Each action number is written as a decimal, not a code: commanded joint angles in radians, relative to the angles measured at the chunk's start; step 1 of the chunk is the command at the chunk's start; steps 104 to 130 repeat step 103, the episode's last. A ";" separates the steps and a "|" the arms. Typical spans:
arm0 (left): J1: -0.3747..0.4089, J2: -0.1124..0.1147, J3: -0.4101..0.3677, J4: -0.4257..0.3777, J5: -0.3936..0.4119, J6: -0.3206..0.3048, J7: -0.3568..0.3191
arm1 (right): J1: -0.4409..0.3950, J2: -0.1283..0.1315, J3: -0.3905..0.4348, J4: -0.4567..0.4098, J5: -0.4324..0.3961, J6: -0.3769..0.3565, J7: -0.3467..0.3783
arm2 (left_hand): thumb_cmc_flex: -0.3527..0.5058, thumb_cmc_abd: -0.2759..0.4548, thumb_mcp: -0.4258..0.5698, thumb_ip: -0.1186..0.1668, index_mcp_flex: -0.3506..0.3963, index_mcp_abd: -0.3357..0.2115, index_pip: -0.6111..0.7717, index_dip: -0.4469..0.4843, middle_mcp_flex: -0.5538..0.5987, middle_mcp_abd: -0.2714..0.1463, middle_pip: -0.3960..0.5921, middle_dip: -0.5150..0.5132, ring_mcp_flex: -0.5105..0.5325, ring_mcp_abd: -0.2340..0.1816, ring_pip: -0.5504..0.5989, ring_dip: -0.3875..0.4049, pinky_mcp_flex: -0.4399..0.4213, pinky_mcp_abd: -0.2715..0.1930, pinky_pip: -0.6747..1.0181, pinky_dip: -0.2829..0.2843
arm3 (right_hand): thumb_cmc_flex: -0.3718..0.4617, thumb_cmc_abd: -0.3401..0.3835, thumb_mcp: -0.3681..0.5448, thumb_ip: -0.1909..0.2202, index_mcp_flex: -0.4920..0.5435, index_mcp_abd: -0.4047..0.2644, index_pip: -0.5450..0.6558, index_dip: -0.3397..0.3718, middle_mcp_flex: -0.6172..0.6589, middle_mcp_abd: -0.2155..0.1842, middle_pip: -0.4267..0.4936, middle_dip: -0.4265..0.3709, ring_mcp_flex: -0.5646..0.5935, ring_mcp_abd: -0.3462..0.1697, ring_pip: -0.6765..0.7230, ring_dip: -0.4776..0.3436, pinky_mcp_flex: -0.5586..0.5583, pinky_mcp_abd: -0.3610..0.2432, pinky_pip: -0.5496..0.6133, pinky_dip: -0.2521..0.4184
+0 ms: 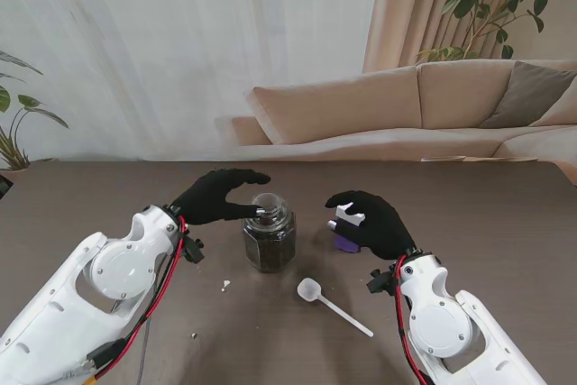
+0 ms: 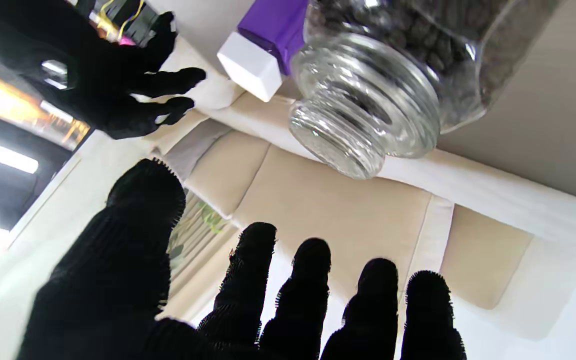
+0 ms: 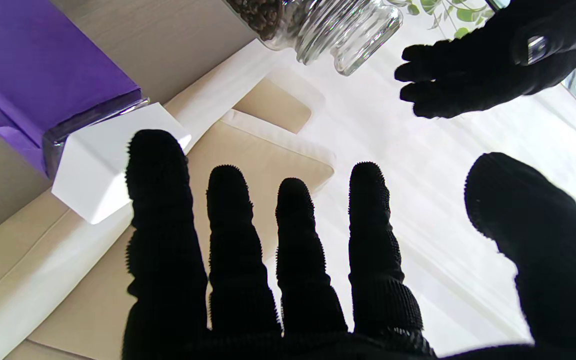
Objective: Portion coffee beans from the glass jar into the coffee jar
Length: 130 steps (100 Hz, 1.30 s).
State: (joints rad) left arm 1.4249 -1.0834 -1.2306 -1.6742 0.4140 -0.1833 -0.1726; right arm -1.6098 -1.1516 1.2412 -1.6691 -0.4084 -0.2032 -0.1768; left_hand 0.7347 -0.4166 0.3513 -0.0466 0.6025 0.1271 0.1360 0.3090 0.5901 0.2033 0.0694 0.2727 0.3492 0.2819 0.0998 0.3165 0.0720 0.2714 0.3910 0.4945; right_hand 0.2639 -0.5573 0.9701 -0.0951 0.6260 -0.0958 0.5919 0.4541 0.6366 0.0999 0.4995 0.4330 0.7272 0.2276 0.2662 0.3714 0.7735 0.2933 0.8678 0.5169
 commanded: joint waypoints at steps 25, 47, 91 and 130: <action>0.186 -0.021 -0.057 -0.029 -0.055 -0.077 0.095 | -0.011 0.001 -0.001 -0.003 -0.016 -0.011 0.023 | 0.021 -0.014 0.048 0.029 -0.035 0.000 -0.027 -0.017 -0.051 -0.028 -0.007 -0.028 -0.053 -0.027 -0.035 -0.038 -0.013 -0.048 -0.119 -0.031 | 0.020 -0.024 -0.057 -0.012 -0.072 -0.034 -0.017 -0.007 -0.078 -0.013 0.011 0.001 -0.052 0.003 -0.014 -0.004 -0.490 0.008 -0.046 0.013; 0.243 -0.039 -0.075 -0.018 -0.086 -0.129 0.174 | -0.016 0.002 0.001 -0.017 -0.017 -0.003 0.031 | 0.020 -0.015 0.050 0.028 -0.035 0.000 -0.027 -0.018 -0.051 -0.028 -0.007 -0.028 -0.053 -0.027 -0.034 -0.039 -0.013 -0.048 -0.121 -0.027 | 0.021 -0.024 -0.061 -0.010 -0.068 -0.034 -0.014 -0.004 -0.076 -0.012 0.015 0.000 -0.052 0.000 -0.013 -0.005 -0.490 0.008 -0.058 0.022; 0.289 -0.045 -0.106 -0.036 -0.090 -0.126 0.204 | -0.018 0.001 0.000 -0.033 -0.004 0.015 0.035 | 0.019 -0.015 0.051 0.028 -0.035 0.000 -0.026 -0.018 -0.051 -0.028 -0.007 -0.028 -0.053 -0.027 -0.034 -0.040 -0.012 -0.048 -0.125 -0.022 | 0.022 -0.021 -0.056 -0.009 -0.063 -0.028 -0.010 -0.003 -0.072 -0.008 0.018 -0.003 -0.050 -0.002 -0.011 -0.005 -0.490 0.007 -0.072 0.037; 0.285 -0.045 -0.104 -0.033 -0.093 -0.125 0.202 | -0.021 0.002 0.004 -0.037 -0.006 0.015 0.036 | 0.019 -0.015 0.051 0.028 -0.035 0.000 -0.026 -0.019 -0.051 -0.028 -0.007 -0.028 -0.053 -0.027 -0.034 -0.040 -0.012 -0.048 -0.125 -0.021 | 0.021 -0.018 -0.055 -0.009 -0.062 -0.028 -0.010 -0.003 -0.070 -0.008 0.019 -0.003 -0.049 -0.002 -0.010 -0.005 -0.489 0.007 -0.074 0.041</action>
